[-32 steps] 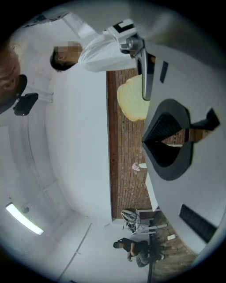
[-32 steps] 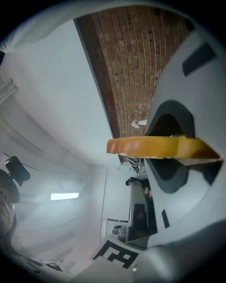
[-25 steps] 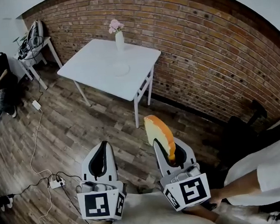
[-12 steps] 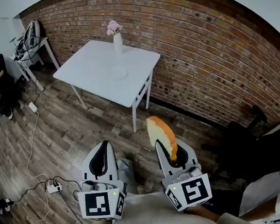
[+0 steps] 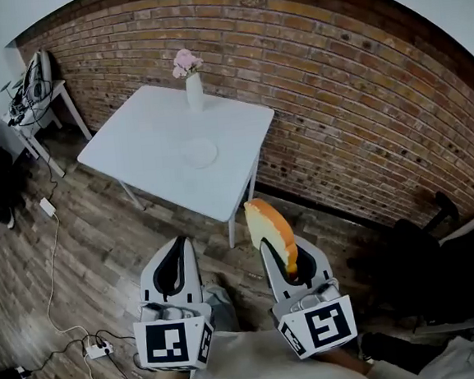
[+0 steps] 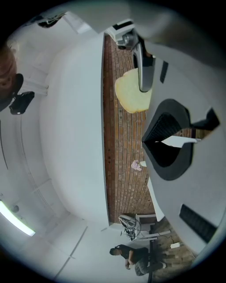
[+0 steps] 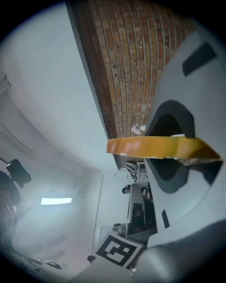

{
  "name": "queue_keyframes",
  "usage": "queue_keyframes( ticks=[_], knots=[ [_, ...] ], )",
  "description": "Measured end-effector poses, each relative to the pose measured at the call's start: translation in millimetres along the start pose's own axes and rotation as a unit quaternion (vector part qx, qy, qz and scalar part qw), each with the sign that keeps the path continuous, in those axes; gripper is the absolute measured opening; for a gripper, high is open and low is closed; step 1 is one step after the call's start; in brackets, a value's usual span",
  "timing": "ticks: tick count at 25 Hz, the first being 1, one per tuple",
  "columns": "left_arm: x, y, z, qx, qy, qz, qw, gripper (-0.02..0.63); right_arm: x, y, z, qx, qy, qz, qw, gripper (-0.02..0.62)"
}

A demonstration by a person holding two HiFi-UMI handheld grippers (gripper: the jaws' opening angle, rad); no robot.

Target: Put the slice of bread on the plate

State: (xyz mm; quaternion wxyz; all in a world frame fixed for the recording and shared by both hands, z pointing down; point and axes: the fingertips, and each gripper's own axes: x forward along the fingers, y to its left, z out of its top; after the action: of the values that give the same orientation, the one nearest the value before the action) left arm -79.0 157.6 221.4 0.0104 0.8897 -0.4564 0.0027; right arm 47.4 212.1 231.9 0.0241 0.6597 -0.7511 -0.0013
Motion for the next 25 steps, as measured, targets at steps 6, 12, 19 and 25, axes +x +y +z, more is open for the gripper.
queue_keyframes(
  ticks=[6,12,19,25],
  knots=[
    [88.2,41.6,1.8,-0.005,0.021,-0.025,0.9995,0.011,90.7,-21.7,0.7,0.007,0.026,-0.015,1.000,0.095],
    [161.8,79.2,-14.5,-0.014,0.052,-0.048,0.9974,0.011,171.9,-35.7,-6.4,0.012,0.049,-0.020,0.999,0.095],
    [246.0,119.9,-19.3,-0.018,0.063,-0.065,0.9957,0.011,262.5,-53.6,-7.9,0.009,0.057,-0.017,0.998,0.094],
    [268.7,139.7,-32.6,-0.026,0.069,-0.073,0.9946,0.011,291.4,-53.5,-24.3,0.005,0.074,-0.026,0.997,0.094]
  ],
)
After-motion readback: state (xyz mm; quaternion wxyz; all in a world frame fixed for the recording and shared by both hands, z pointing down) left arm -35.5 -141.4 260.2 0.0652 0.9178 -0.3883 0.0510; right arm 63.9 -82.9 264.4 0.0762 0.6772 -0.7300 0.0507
